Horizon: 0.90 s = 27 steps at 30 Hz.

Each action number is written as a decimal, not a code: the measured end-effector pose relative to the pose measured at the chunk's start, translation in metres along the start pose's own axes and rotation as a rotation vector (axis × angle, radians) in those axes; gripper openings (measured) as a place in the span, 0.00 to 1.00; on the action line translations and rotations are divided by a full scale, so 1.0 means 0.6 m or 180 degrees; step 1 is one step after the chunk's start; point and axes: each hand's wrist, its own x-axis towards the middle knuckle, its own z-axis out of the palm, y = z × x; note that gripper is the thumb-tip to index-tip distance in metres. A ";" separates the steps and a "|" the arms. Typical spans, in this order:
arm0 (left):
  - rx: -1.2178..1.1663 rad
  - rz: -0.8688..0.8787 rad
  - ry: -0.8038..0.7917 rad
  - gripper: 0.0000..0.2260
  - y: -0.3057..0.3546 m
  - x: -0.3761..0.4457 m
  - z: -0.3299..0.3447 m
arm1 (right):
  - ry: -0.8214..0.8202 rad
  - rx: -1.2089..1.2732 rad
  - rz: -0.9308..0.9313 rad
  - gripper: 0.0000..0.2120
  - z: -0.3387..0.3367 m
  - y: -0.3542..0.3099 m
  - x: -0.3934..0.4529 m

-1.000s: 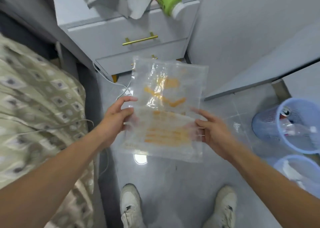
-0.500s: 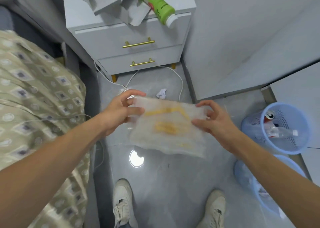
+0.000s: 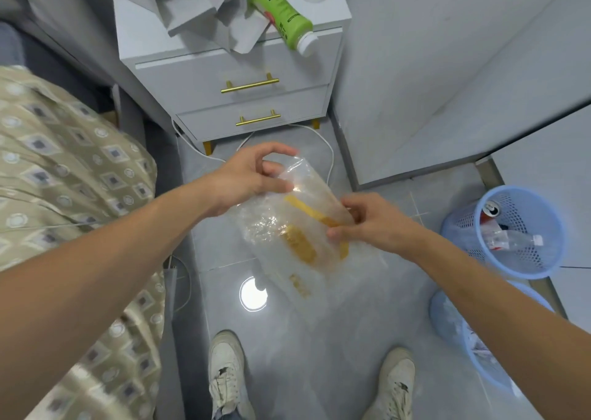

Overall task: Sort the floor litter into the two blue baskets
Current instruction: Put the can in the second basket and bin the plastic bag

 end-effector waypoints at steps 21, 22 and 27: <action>-0.1183 -0.0347 0.0613 0.14 -0.034 -0.075 0.109 | 0.0470 0.2325 0.0131 0.19 -0.007 0.042 -0.046; -0.1302 -0.0376 0.0611 0.13 -0.035 -0.073 0.111 | 0.0434 0.2573 0.0042 0.20 -0.008 0.044 -0.049; -0.1774 -0.0497 0.0655 0.12 -0.025 -0.064 0.121 | 0.0393 0.3199 -0.0030 0.18 -0.014 0.058 -0.068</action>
